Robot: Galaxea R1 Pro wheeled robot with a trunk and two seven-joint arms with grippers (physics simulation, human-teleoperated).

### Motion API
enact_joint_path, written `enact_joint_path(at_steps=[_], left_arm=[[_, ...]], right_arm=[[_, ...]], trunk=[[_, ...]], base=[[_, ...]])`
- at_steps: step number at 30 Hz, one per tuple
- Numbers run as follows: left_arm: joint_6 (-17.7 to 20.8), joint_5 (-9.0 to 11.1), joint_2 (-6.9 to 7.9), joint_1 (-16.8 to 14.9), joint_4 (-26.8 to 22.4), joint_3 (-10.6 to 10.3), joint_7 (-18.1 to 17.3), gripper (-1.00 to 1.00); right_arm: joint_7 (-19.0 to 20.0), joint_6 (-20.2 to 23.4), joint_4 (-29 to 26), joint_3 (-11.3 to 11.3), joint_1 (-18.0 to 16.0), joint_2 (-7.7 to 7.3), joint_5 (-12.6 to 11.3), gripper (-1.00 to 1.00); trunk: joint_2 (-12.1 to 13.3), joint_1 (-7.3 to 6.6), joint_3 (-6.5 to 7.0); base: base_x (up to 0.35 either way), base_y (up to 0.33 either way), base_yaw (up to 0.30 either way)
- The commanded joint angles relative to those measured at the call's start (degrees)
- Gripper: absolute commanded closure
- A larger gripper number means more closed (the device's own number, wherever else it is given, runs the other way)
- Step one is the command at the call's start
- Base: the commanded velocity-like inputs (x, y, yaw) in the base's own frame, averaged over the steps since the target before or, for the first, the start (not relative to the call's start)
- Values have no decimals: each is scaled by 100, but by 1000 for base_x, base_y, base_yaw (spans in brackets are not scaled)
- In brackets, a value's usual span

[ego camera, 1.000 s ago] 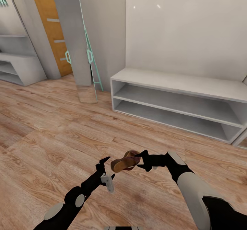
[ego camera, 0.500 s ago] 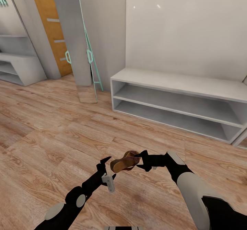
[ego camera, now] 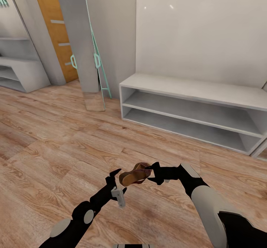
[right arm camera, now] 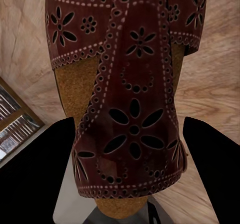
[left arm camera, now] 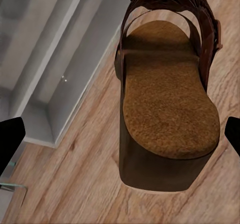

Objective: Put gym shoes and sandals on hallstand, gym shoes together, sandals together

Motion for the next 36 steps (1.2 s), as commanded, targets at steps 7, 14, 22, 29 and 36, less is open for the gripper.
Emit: enact_joint_path(at_steps=[7, 14, 22, 29, 36], left_arm=[[0, 0, -20, 0, 18, 1, 0, -100], [0, 0, -26, 0, 30, 1, 0, -100], [0, 1, -61, 0, 40, -2, -5, -100], [0, 2, -88, 0, 42, -6, -7, -100], [0, 3, -95, 0, 85, -7, -4, -100]], right_arm=[[0, 0, 0, 0, 1, 0, -2, 100], [1, 0, 0, 0, -1, 0, -2, 100], [-1, 0, 0, 0, -1, 0, -2, 100], [-3, 0, 0, 0, -1, 0, -2, 100], [-3, 0, 0, 0, 1, 0, -2, 100]], trunk=[[0, 0, 0], [0, 0, 0], [0, 0, 0], [0, 0, 0], [0, 0, 0]], base=[[0, 0, 0], [0, 0, 0], [0, 0, 0], [0, 0, 0], [0, 0, 0]])
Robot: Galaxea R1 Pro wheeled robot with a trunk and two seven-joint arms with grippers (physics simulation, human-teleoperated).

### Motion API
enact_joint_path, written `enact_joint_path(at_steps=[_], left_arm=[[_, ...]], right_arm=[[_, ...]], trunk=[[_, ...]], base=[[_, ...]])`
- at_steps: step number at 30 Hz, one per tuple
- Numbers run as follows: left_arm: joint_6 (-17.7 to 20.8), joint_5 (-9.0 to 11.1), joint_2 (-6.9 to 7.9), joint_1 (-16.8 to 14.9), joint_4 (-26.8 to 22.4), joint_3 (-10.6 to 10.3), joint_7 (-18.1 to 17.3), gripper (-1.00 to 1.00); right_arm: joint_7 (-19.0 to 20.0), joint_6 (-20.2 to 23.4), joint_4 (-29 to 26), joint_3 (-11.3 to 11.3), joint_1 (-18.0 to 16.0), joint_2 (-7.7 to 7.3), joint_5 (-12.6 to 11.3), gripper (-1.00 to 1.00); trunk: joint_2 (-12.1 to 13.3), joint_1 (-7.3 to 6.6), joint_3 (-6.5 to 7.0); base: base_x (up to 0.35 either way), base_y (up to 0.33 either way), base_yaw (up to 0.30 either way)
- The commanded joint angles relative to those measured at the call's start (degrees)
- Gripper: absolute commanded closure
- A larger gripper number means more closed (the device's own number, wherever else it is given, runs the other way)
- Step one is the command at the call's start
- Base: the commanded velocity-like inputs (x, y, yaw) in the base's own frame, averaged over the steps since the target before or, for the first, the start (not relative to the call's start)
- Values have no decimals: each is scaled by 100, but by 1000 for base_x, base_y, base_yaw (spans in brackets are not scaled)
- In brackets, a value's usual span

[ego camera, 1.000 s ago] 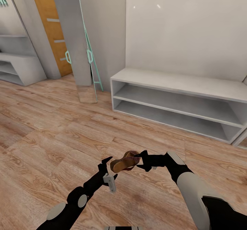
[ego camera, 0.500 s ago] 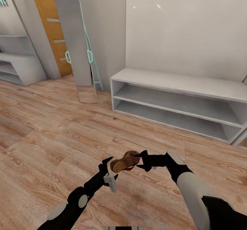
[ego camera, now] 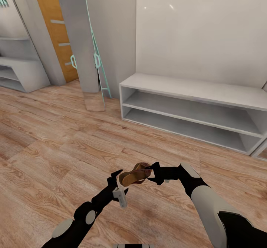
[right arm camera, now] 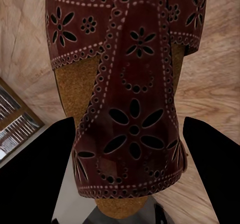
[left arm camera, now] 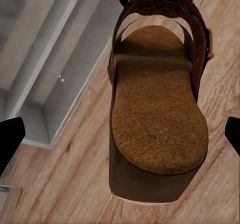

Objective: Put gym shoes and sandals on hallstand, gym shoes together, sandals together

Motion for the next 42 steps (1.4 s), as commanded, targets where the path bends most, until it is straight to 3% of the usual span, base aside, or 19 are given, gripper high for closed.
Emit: enact_joint_path(at_steps=[1, 30, 42], left_arm=[[0, -1, -1, 0, 20, -2, 2, -100], [0, 7, -3, 0, 77, 15, -3, -100], [0, 4, -3, 0, 378, -14, 4, -100]], right_arm=[[-1, 0, 0, 0, -1, 0, -2, 100], [-1, 0, 0, 0, 1, 9, -2, 100], [-2, 15, 6, 0, 1, 31, -2, 100]], trunk=[[0, 0, 0], [0, 0, 0], [0, 0, 0]], base=[[0, 0, 0], [0, 0, 0], [0, 0, 0]])
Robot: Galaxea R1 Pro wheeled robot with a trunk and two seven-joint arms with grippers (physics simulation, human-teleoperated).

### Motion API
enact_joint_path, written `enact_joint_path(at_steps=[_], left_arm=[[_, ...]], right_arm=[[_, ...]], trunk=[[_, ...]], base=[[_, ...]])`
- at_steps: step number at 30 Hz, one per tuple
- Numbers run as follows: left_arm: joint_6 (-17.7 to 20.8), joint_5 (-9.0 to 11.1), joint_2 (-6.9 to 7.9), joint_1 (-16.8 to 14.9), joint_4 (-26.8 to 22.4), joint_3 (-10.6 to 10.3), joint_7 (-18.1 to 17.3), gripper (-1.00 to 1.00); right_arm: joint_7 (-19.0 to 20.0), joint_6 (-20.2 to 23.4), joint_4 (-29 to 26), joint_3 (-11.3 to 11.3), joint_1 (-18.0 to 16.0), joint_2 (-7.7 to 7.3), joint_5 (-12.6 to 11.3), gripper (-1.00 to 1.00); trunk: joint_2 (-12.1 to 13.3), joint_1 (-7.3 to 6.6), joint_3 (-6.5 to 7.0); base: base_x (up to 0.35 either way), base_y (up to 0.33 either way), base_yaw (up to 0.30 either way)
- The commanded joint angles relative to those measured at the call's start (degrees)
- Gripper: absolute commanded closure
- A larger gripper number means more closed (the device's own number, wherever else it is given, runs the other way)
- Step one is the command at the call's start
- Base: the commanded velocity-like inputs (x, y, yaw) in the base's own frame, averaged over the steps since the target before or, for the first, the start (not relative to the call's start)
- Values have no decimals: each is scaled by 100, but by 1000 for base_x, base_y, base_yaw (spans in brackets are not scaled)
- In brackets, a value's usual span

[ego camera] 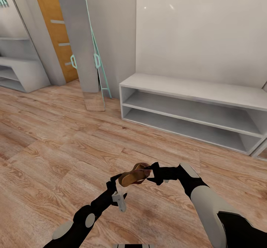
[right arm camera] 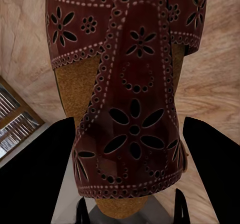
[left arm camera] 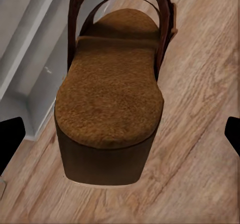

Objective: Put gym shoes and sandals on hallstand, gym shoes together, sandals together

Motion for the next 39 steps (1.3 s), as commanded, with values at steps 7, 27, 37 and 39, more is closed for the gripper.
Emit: enact_joint_path(at_steps=[7, 27, 37, 39], left_arm=[[0, -2, 0, 0, 33, -3, 1, -100], [0, 0, 0, 0, 32, 13, 1, 100], [0, -3, 0, 0, 38, 14, 1, 100], [0, -4, 0, 0, 38, 14, 1, 100]], right_arm=[[0, 2, 2, -1, 1, 28, -2, 100], [0, 2, 3, -1, 3, 48, -2, 100], [0, 2, 3, -1, 4, 48, -2, 100], [0, 2, 3, -1, 5, 48, -2, 100]], trunk=[[0, 0, 0], [0, 0, 0], [0, 0, 0], [0, 0, 0]], base=[[0, 0, 0], [0, 0, 0], [0, 0, 0], [0, 0, 0]])
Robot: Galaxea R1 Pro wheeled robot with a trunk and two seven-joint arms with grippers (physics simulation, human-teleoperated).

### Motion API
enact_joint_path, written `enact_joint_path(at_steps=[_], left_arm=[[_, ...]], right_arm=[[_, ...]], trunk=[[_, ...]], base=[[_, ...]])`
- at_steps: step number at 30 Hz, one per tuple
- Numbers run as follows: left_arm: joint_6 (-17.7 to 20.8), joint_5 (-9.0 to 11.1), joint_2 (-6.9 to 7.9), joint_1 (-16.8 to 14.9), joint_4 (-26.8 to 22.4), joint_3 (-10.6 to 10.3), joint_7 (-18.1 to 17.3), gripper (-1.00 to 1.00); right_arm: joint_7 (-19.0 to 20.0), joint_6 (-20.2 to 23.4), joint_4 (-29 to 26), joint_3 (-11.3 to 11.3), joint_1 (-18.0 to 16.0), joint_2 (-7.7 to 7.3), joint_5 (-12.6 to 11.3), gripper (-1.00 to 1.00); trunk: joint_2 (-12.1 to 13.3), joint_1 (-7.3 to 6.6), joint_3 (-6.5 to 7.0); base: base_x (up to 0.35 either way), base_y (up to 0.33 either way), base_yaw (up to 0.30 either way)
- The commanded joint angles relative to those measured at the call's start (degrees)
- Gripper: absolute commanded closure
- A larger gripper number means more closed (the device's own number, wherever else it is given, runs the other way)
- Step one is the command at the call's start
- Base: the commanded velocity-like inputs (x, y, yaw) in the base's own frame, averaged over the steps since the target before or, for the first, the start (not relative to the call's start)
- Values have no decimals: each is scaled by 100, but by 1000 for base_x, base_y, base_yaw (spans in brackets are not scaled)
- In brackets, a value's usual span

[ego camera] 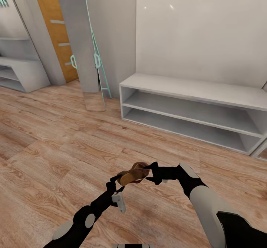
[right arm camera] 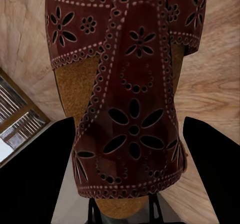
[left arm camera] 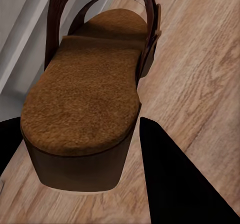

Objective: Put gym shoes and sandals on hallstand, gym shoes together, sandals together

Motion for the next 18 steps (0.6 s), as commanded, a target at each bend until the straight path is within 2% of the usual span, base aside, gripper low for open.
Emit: enact_joint_path(at_steps=[1, 2, 18], left_arm=[[-1, 3, 0, -2, -6, 4, 21, 100], [-1, 3, 0, -2, -6, 4, 21, 100], [-1, 7, 0, -2, -6, 4, 21, 100]], right_arm=[[-8, 23, 2, 22, 1, -1, 116, 100], [-8, 23, 2, 22, 1, -1, 116, -100], [-8, 23, 2, 22, 2, -1, 116, -100]], trunk=[[0, 0, 0], [0, 0, 0], [0, 0, 0]], base=[[0, 0, 0], [0, 0, 0], [0, 0, 0]])
